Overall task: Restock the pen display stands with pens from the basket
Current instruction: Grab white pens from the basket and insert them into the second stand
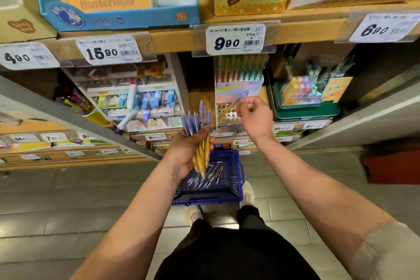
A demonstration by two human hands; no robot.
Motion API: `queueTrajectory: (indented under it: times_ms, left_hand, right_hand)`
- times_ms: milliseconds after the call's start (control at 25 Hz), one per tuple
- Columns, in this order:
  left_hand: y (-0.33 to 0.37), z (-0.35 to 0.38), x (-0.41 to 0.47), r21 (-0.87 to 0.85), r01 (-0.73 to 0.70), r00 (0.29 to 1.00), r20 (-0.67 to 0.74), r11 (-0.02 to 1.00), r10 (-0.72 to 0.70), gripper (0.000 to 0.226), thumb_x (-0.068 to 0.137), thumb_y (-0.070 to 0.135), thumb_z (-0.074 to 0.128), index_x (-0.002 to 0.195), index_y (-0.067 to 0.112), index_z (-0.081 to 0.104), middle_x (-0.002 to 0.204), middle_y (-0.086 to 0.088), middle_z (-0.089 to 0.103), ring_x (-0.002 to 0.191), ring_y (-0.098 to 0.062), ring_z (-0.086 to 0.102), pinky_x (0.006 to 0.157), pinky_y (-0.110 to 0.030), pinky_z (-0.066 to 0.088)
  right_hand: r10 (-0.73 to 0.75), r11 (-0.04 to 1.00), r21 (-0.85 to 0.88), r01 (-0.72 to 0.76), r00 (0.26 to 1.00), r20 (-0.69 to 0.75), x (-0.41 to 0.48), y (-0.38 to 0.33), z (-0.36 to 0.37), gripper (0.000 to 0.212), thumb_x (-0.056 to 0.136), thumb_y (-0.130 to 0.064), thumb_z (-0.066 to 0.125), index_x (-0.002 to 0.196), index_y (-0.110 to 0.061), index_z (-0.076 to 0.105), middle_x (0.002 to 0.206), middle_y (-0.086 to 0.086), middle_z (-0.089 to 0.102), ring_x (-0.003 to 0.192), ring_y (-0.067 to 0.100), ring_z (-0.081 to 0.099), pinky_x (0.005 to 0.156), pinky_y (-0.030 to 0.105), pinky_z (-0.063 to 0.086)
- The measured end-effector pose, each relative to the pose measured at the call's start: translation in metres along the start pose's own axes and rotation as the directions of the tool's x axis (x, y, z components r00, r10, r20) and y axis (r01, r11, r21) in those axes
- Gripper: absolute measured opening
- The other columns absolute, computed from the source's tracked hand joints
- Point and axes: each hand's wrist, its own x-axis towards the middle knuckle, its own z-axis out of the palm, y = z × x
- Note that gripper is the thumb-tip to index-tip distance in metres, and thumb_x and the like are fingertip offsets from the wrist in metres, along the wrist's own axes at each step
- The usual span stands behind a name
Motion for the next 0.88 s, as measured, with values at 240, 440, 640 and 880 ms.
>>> queueTrajectory:
  times_ms: [240, 440, 640, 880]
  left_hand:
    - [-0.007, 0.009, 0.011, -0.026, 0.012, 1.000, -0.018, 1.000, -0.012, 0.036, 0.091, 0.016, 0.072, 0.123, 0.001, 0.067, 0.094, -0.007, 0.078, 0.074, -0.018, 0.073, 0.066, -0.030, 0.061]
    - [-0.008, 0.006, 0.013, -0.009, 0.000, 0.999, -0.032, 1.000, 0.000, 0.028, 0.093, 0.014, 0.070, 0.119, 0.003, 0.068, 0.098, -0.009, 0.077, 0.075, -0.019, 0.074, 0.064, -0.031, 0.060]
    - [-0.007, 0.000, 0.016, -0.037, 0.009, 0.999, -0.030, 0.999, -0.010, 0.032, 0.090, 0.015, 0.073, 0.119, 0.002, 0.068, 0.101, -0.010, 0.077, 0.077, -0.020, 0.074, 0.066, -0.032, 0.061]
    - [-0.009, -0.003, 0.019, -0.055, 0.009, 0.999, -0.033, 0.998, -0.011, 0.027, 0.090, 0.014, 0.073, 0.115, 0.007, 0.070, 0.104, -0.009, 0.078, 0.082, -0.021, 0.076, 0.068, -0.032, 0.062]
  right_hand:
    - [-0.208, 0.962, -0.172, 0.212, 0.977, 0.044, 0.031, 0.020, 0.025, 0.009, 0.101, -0.023, 0.057, 0.097, -0.019, 0.063, 0.083, -0.002, 0.073, 0.075, 0.015, 0.069, 0.068, 0.026, 0.054]
    - [-0.262, 0.938, -0.221, 0.267, 0.964, 0.052, 0.038, 0.027, 0.033, 0.015, 0.102, -0.024, 0.057, 0.103, -0.012, 0.066, 0.087, 0.001, 0.074, 0.076, 0.019, 0.069, 0.070, 0.036, 0.057]
    - [-0.274, 0.877, -0.356, 0.323, 0.944, 0.182, 0.046, 0.028, 0.039, 0.014, 0.102, -0.023, 0.054, 0.099, -0.014, 0.065, 0.083, 0.003, 0.071, 0.072, 0.023, 0.066, 0.066, 0.035, 0.055]
    - [-0.174, 0.788, -0.519, 0.330, 0.929, 0.327, 0.056, 0.033, 0.045, 0.018, 0.094, -0.009, 0.054, 0.082, -0.019, 0.062, 0.074, 0.003, 0.066, 0.066, 0.024, 0.064, 0.057, 0.026, 0.045]
